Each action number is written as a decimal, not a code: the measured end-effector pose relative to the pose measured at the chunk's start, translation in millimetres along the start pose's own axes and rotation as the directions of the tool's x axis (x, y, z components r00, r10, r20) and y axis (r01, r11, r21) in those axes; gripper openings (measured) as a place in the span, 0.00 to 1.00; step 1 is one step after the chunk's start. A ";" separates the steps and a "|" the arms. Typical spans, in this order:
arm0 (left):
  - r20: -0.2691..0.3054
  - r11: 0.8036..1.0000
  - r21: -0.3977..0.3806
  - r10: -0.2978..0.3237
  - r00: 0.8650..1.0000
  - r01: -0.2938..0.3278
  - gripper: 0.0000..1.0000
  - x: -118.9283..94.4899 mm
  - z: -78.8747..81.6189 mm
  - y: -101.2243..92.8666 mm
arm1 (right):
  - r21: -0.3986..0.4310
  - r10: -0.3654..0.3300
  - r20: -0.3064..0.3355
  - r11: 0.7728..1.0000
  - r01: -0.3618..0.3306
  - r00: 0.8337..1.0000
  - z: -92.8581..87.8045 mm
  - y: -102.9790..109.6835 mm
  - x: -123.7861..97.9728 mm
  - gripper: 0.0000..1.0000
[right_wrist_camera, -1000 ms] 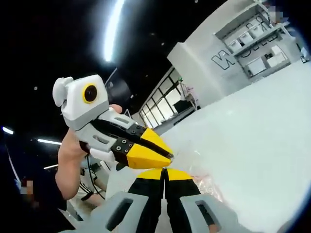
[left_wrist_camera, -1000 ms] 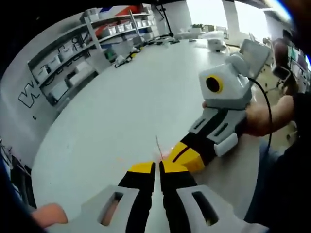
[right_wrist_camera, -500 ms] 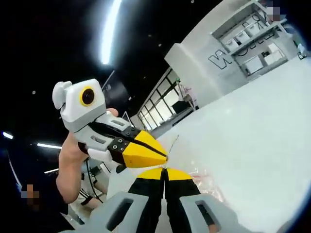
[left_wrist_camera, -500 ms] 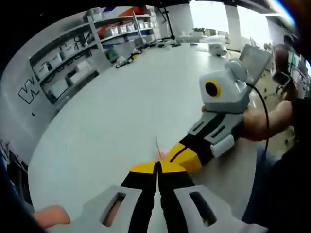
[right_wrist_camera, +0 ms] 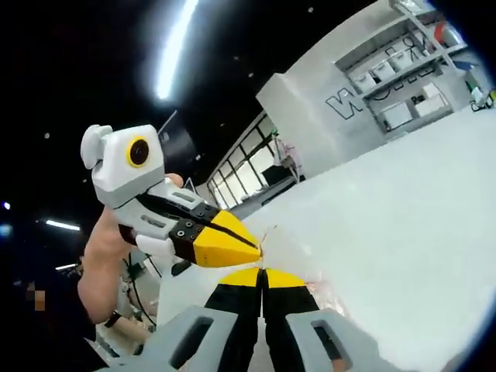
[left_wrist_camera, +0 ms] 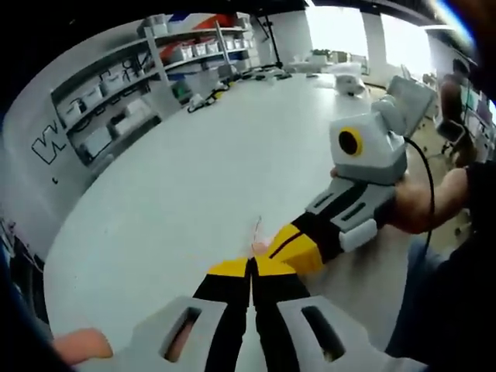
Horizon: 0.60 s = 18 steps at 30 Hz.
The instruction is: Open the resealable bag by pulling the two sides of the seal apart until the entire bag opening is separated and visibly accessible.
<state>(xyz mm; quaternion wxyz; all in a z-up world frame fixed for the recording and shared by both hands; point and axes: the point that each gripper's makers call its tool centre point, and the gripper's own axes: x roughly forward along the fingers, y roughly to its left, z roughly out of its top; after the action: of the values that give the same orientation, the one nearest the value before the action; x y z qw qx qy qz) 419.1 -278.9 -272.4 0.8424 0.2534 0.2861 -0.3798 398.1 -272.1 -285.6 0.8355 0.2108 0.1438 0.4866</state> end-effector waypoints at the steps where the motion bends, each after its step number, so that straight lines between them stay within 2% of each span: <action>1: 0.000 1.000 -0.004 -0.001 1.000 0.001 0.00 -0.3 0.0 -0.1 | -0.006 -0.007 -0.003 1.000 0.007 1.000 0.2 -0.2 -0.7 0.00; 9: 0.014 1.000 -0.016 0.005 1.000 -0.004 0.00 -1.2 2.2 0.0 | -0.033 -0.042 0.012 0.999 0.043 0.999 6.3 -1.9 -5.6 0.00; 11: 0.023 1.000 -0.024 0.003 1.000 -0.003 0.00 -2.8 4.0 0.1 | -0.039 -0.038 0.016 0.998 0.038 0.999 7.3 -0.8 -5.5 0.00; 13: 0.055 0.998 -0.053 -0.013 0.998 0.016 0.00 -5.1 8.8 0.0 | -0.054 -0.025 0.049 0.998 0.028 0.998 12.5 1.1 -6.0 0.00; 14: 0.049 0.998 -0.059 -0.016 0.999 0.019 0.00 -6.5 8.0 1.8 | -0.042 -0.006 0.042 0.999 0.007 0.999 10.5 4.1 -5.3 0.00; 15: 0.061 0.997 -0.066 -0.024 0.998 0.028 0.00 -7.4 9.9 1.0 | -0.039 -0.011 0.066 0.999 0.014 0.998 13.7 2.4 -6.7 0.00; 18: 0.063 0.997 -0.073 -0.032 0.998 0.036 0.00 -8.0 10.2 -1.0 | -0.067 -0.007 0.068 0.998 0.012 0.998 13.9 3.5 -5.3 0.00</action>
<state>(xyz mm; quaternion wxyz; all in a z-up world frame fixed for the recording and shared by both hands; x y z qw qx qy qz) 417.0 -282.0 -260.0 0.8531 0.2053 0.2781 -0.3908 399.1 -278.2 -271.6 0.8488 0.1982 0.0997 0.4798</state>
